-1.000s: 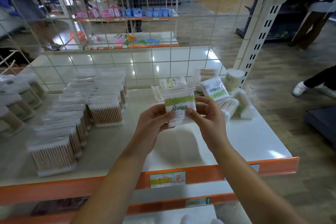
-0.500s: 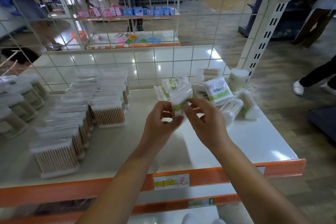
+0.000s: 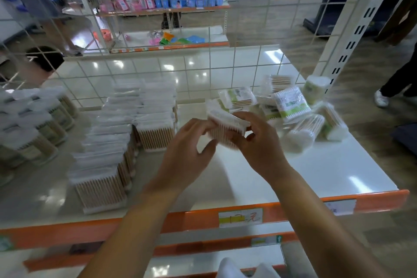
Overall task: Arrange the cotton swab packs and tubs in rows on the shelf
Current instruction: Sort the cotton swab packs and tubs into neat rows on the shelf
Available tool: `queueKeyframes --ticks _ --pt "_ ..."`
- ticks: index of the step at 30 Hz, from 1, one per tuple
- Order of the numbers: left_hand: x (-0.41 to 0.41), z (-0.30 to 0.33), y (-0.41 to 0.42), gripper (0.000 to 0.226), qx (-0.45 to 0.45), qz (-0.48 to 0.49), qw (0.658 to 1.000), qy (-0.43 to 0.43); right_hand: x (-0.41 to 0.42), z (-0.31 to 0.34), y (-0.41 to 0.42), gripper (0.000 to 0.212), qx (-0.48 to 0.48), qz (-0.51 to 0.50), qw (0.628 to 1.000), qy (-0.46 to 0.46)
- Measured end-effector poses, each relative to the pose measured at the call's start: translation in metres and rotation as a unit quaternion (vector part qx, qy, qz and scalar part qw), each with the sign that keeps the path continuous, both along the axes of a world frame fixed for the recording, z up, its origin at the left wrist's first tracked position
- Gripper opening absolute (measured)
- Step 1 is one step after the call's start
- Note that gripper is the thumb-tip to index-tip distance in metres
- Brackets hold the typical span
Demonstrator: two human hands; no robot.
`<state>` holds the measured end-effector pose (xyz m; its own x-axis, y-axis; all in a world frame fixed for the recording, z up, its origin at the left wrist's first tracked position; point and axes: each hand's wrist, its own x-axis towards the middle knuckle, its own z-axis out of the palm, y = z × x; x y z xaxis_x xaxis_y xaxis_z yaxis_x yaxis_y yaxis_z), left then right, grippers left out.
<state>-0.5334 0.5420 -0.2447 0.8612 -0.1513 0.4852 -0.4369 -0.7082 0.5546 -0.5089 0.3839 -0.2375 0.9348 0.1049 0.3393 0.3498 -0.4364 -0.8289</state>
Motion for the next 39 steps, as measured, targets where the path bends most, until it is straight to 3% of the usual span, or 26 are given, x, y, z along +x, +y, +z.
queueKeyframes --ticks 8,15,23,30,39 --pt "-0.008 0.034 0.085 0.041 0.083 0.094 0.992 -0.017 -0.001 0.006 0.053 0.034 -0.002 0.073 0.997 0.009" --pt "-0.02 0.03 0.138 0.034 0.098 0.154 0.983 -0.009 0.002 -0.006 0.098 0.036 -0.023 0.111 0.993 0.019" --pt "-0.024 0.017 0.17 0.034 0.199 0.174 0.964 0.009 0.005 -0.022 0.126 0.03 -0.122 0.034 0.991 -0.046" --pt "-0.024 0.01 0.178 0.02 0.202 0.147 0.968 0.018 0.0 -0.036 0.133 0.044 -0.128 -0.018 0.99 -0.058" --pt "-0.014 0.027 0.15 0.027 0.204 0.12 0.972 -0.003 -0.002 -0.025 0.121 0.053 -0.139 -0.032 0.988 -0.067"
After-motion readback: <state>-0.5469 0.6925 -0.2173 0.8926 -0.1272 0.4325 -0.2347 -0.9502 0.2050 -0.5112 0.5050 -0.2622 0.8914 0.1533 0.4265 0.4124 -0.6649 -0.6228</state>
